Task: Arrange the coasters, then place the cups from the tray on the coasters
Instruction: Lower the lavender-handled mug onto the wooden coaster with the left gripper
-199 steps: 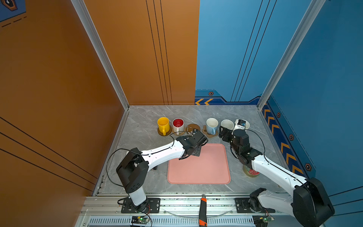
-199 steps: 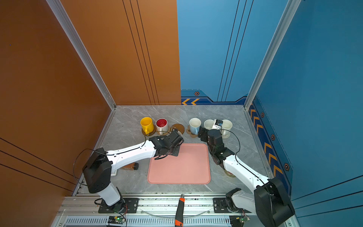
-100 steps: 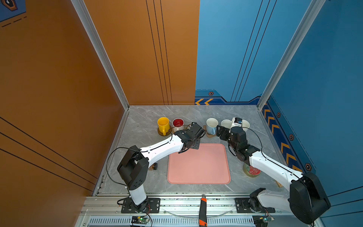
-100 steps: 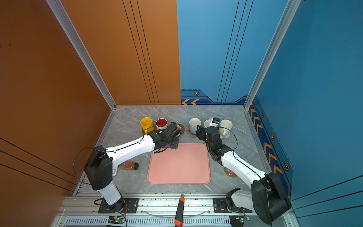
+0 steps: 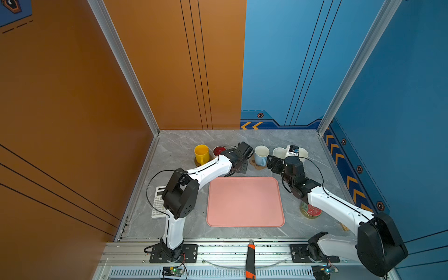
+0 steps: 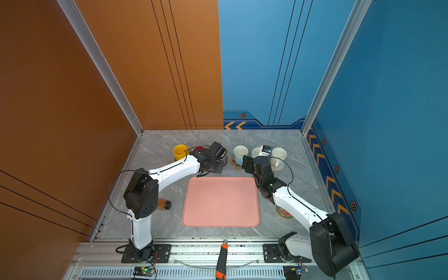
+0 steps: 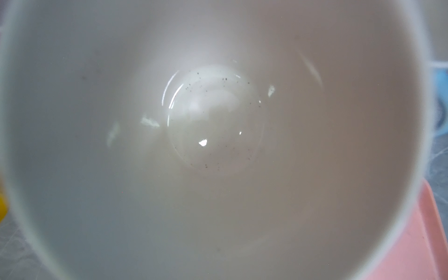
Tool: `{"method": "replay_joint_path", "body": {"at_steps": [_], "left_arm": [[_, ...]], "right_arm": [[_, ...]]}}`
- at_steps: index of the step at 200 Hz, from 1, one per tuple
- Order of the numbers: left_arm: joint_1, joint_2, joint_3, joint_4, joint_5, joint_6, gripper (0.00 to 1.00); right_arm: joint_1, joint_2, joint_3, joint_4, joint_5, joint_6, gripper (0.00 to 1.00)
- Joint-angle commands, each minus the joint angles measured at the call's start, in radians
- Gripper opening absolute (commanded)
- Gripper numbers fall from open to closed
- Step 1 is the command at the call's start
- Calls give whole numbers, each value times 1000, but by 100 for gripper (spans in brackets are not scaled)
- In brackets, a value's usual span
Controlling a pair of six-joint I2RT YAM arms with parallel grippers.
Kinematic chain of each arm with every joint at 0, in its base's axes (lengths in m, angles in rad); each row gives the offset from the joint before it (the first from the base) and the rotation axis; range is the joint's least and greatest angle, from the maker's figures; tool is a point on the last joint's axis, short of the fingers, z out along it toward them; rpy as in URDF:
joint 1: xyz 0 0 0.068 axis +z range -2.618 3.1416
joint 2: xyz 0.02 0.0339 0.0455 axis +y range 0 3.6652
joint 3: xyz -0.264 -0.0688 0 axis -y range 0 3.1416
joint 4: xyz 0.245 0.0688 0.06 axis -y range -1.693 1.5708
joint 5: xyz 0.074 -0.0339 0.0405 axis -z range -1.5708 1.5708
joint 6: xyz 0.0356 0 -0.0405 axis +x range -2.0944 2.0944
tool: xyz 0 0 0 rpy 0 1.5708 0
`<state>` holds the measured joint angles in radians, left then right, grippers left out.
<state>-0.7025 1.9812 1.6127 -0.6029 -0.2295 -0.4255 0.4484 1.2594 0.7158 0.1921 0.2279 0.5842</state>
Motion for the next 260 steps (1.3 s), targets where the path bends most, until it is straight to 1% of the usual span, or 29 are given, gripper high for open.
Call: {"method": "replay_joint_path", "body": {"at_steps": [1,45,86,171,199,260], "left_arm": [[17,26,95,-23,3,30,0],[41,110,201,-71,13,35,0],[57,155,250,-90,7,37,0],[78,215,287,-95,27,30,0],[85,231,295,-98,49,25,0],[87,247,302,-110,59,21,0]], "right_arm": [[-10,4,22,-28,8,-9,86],[-18,2,20,-36,7,-17,87],[-28,8,19,-38,4,-19,87],[-43,18,19,-42,-11,-20,87],[-45,17,19,-42,-16,-19,87],[-47,23,21,-40,-20,-19,87]]}}
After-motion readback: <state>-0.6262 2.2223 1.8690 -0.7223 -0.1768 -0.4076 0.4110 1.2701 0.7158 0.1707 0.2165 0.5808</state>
